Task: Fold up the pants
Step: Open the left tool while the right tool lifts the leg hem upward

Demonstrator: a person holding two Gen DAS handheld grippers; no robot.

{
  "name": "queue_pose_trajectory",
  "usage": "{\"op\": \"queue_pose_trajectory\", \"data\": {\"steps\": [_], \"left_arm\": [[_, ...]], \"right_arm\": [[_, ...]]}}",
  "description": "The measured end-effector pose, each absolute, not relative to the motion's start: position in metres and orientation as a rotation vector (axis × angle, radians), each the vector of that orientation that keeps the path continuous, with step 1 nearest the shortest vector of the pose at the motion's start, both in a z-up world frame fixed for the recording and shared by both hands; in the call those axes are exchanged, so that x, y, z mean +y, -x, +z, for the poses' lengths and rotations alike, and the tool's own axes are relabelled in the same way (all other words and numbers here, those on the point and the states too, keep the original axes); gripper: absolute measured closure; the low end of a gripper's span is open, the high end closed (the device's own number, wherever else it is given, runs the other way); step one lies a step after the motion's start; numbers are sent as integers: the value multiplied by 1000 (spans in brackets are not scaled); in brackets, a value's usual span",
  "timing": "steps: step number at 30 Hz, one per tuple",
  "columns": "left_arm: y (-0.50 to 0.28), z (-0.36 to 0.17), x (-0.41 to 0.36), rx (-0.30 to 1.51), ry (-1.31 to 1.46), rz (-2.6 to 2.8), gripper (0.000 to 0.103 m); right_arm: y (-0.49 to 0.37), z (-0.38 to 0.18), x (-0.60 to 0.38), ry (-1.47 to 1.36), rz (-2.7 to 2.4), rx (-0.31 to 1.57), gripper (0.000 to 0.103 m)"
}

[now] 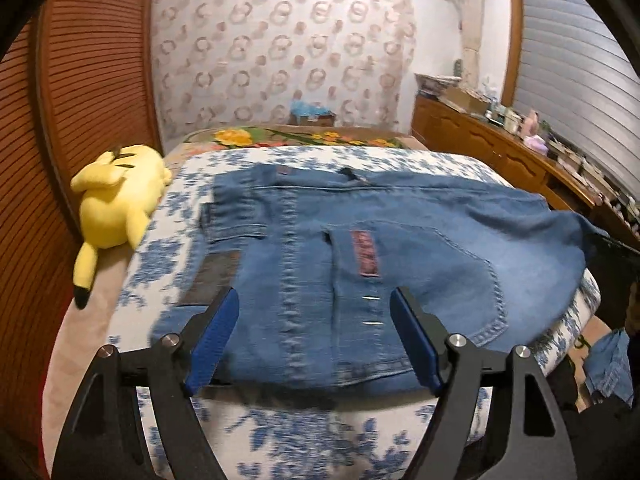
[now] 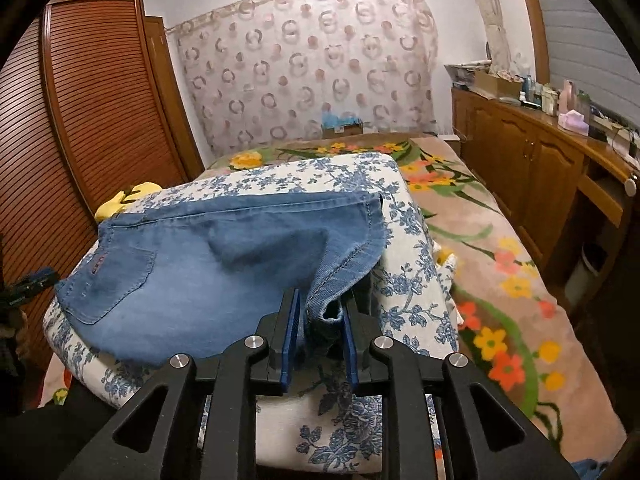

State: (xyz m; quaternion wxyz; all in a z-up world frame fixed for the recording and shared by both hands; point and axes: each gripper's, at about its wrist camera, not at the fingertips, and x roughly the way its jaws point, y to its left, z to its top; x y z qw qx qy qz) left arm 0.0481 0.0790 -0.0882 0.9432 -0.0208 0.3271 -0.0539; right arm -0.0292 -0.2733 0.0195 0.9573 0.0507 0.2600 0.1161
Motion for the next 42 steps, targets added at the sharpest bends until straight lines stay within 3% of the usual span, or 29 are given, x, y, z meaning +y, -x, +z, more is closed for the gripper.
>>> {"op": "queue_pose_trajectory", "data": {"steps": [4, 7, 11, 24, 42], "left_arm": [[-50, -92, 69, 680, 42, -136, 24], [-50, -95, 63, 692, 35, -144, 24], [-50, -96, 59, 697, 32, -147, 24], [-51, -93, 55, 693, 20, -147, 24], [-29, -74, 101, 630, 45, -80, 24]], "right_arm": [[30, 19, -274, -96, 237, 525, 83], [33, 19, -275, -86, 248, 513, 92], [35, 22, -277, -83, 252, 494, 94], [25, 55, -242, -9, 344, 390, 94], [-35, 89, -116, 147, 682, 316, 94]]}}
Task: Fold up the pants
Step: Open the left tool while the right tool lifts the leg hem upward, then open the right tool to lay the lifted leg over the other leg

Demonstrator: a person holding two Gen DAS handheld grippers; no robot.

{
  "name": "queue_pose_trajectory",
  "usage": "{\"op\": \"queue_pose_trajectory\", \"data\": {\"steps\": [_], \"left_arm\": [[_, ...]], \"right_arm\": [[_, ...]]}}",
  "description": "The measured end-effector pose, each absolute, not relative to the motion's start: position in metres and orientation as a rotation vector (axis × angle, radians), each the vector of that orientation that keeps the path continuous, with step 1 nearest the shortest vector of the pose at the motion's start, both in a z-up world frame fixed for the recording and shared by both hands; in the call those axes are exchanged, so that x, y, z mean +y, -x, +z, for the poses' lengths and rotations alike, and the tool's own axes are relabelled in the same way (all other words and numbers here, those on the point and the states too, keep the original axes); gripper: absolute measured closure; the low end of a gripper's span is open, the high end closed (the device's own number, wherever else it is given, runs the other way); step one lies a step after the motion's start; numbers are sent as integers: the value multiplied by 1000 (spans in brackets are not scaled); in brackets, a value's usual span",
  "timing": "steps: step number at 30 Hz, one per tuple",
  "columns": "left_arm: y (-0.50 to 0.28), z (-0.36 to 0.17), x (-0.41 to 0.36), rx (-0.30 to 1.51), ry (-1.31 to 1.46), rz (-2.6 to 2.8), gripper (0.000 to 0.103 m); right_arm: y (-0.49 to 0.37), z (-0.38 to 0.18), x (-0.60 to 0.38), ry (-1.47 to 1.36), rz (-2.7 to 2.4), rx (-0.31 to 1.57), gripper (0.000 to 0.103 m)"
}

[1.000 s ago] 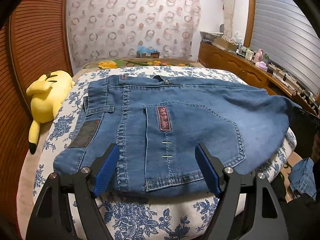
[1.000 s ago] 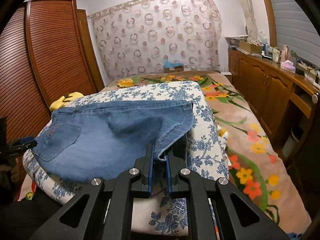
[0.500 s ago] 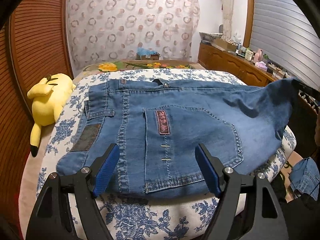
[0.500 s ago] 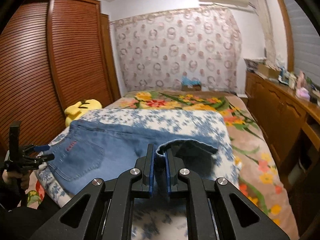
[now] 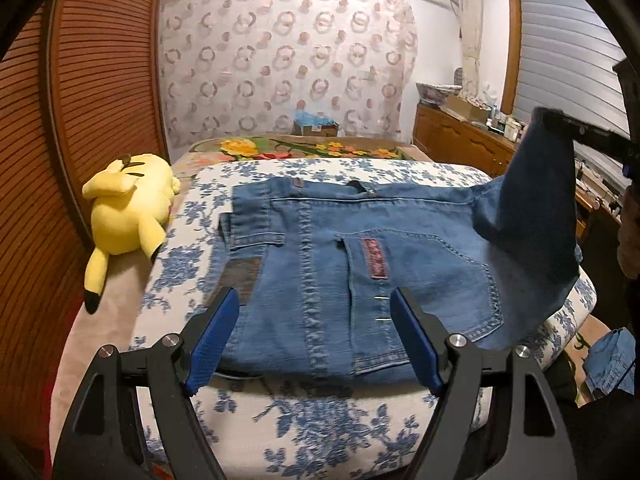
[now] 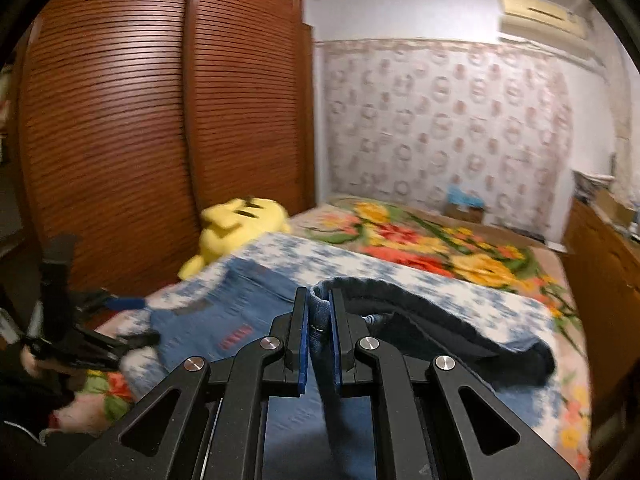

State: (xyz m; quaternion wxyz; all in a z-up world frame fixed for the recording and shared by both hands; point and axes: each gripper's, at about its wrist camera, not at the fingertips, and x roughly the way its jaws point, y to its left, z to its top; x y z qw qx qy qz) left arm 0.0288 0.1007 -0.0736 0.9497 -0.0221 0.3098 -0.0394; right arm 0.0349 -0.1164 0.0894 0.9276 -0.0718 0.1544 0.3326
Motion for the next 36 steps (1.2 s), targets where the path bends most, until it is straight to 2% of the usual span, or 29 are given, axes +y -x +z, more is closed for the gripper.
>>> {"op": "queue_pose_trajectory", "data": {"steps": [7, 16, 21, 23, 24, 36], "left_arm": [[-27, -77, 112, 633, 59, -58, 24], [-32, -83, 111, 650, 59, -65, 24], [-34, -82, 105, 649, 57, -78, 24], [-35, -81, 101, 648, 52, -85, 24], [-35, -80, 99, 647, 47, -91, 24], [-37, -67, 79, 625, 27, -142, 24]], "right_arm": [[-52, 75, -101, 196, 804, 349, 94], [-108, 19, -124, 172, 796, 542, 94], [-122, 11, -150, 189, 776, 565, 80], [-123, 13, -160, 188, 766, 554, 70], [-125, 14, -169, 185, 754, 550, 68], [-130, 17, -226, 165, 628, 496, 58]]}}
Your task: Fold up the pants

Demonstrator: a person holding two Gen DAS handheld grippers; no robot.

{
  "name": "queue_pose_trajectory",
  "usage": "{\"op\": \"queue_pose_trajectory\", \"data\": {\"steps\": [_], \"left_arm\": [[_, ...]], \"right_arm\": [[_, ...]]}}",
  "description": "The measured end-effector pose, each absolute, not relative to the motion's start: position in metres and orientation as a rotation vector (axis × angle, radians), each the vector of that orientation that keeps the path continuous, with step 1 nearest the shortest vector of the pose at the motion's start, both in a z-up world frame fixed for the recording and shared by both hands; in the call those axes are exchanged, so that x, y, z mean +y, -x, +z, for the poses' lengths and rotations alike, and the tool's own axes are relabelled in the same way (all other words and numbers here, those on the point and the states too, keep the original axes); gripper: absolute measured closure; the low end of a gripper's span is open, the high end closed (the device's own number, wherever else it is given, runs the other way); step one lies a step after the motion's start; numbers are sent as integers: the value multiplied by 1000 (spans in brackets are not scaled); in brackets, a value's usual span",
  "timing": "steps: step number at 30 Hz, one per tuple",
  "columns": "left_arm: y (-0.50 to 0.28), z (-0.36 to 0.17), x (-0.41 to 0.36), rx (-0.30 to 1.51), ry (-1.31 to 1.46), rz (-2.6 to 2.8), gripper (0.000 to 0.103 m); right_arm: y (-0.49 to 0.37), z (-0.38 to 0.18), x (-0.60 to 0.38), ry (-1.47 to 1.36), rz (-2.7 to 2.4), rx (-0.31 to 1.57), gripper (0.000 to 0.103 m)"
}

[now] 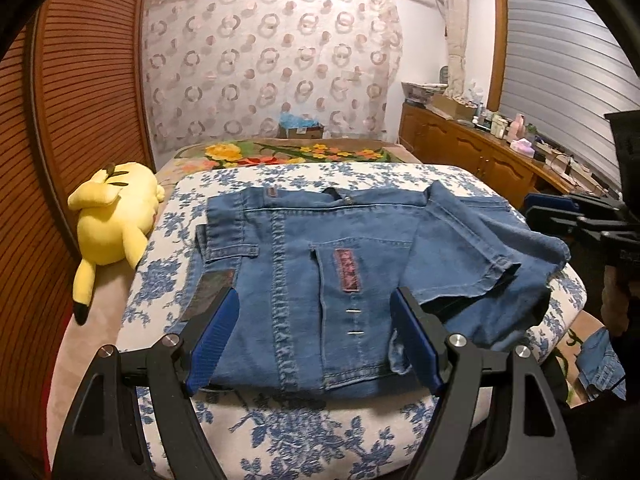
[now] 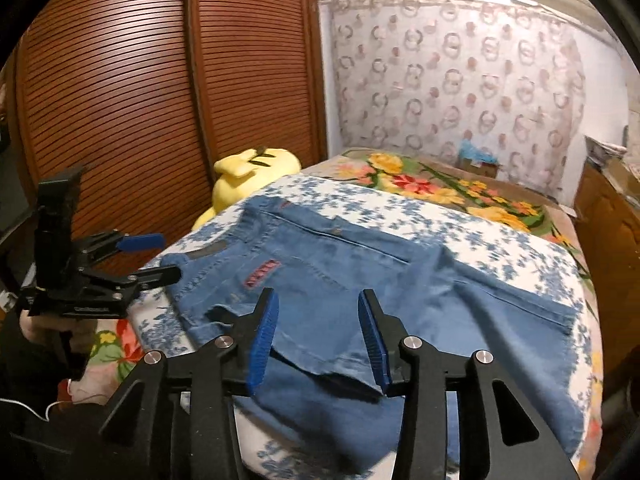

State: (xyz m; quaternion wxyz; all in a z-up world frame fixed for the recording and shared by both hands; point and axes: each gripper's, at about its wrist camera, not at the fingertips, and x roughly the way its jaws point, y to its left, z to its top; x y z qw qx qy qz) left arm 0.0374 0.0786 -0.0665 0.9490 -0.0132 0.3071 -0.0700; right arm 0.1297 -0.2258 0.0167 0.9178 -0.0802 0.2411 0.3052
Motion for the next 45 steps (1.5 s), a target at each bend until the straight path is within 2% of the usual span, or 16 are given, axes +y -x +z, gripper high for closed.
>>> {"op": "queue_pose_trajectory", "data": {"steps": [8, 15, 23, 24, 25, 28, 29, 30, 33, 45], "left_arm": [[-45, -82, 59, 666, 27, -213, 24], [-52, -89, 50, 682, 70, -265, 48], [-57, -99, 28, 727, 26, -331, 48], [-59, -102, 26, 734, 23, -333, 48], [-61, -105, 24, 742, 19, -337, 49], [-69, -112, 22, 769, 17, -334, 69], [-70, -113, 22, 771, 17, -335, 82], [-69, -112, 22, 766, 27, -343, 89], [-65, -108, 24, 751, 46, -361, 94], [-35, -51, 59, 602, 60, -310, 96]], "right_arm": [[-147, 0, -194, 153, 581, 572, 54], [-142, 12, -180, 105, 585, 637, 54], [-140, 9, -179, 91, 620, 638, 54], [-139, 7, -179, 94, 626, 631, 62], [-138, 6, -178, 97, 636, 627, 75], [-134, 7, -178, 102, 663, 607, 88], [-135, 7, -178, 102, 667, 598, 89], [-135, 8, -177, 104, 671, 591, 89], [-135, 13, -175, 122, 679, 571, 94], [-152, 65, -153, 124, 742, 457, 95]]}}
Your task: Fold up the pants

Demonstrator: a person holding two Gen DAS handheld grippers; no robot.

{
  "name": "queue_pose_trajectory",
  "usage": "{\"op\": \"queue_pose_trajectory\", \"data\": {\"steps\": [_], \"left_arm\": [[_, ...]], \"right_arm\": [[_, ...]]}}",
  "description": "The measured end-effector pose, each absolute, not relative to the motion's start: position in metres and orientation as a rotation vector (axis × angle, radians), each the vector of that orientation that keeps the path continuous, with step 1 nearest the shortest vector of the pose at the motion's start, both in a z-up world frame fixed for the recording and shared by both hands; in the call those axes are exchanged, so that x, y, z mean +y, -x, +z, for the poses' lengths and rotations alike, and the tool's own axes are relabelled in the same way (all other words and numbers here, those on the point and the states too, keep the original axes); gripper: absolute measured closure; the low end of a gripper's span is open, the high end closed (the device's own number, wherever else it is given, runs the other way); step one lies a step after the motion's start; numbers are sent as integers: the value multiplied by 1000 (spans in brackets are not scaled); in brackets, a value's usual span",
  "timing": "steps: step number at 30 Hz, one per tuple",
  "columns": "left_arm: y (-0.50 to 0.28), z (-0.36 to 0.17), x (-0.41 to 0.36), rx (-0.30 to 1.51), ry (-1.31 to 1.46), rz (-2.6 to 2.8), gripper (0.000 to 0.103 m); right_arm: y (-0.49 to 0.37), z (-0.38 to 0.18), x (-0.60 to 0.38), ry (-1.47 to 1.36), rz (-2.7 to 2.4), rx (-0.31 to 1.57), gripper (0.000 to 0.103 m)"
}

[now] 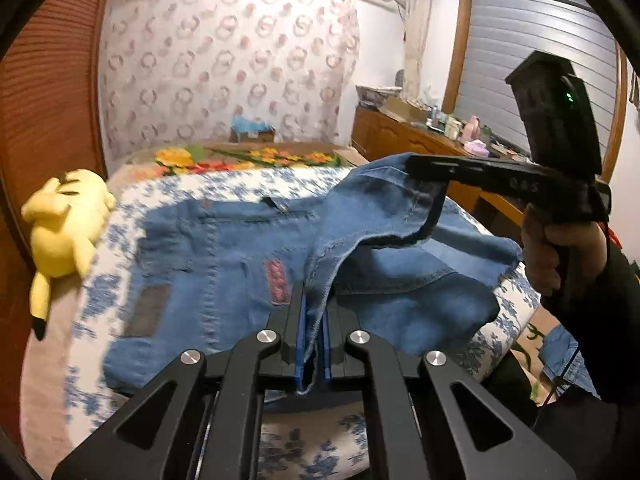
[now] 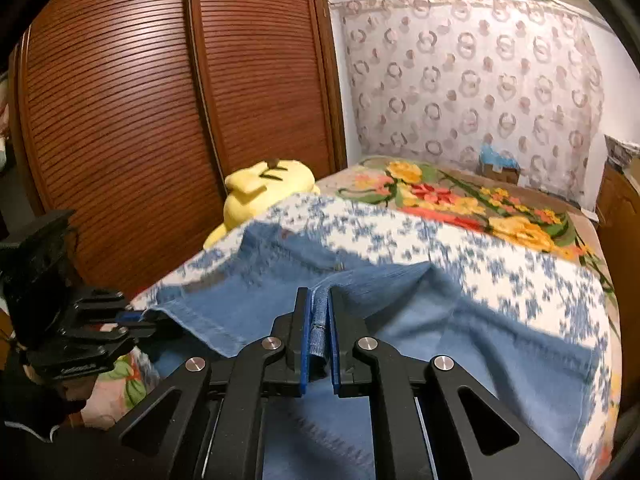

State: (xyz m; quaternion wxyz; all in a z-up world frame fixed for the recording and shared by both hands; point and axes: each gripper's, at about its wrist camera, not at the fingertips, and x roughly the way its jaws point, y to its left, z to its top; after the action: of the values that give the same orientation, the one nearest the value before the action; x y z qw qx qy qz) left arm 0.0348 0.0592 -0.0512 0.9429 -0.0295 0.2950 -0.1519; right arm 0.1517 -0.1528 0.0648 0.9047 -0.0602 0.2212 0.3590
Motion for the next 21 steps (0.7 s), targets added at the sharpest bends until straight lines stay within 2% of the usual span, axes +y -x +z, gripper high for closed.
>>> {"op": "queue_pose_trajectory", "data": {"steps": [21], "left_arm": [[-43, -53, 123, 602, 84, -171, 96]], "right_arm": [[-219, 78, -59, 145, 858, 462, 98]]}}
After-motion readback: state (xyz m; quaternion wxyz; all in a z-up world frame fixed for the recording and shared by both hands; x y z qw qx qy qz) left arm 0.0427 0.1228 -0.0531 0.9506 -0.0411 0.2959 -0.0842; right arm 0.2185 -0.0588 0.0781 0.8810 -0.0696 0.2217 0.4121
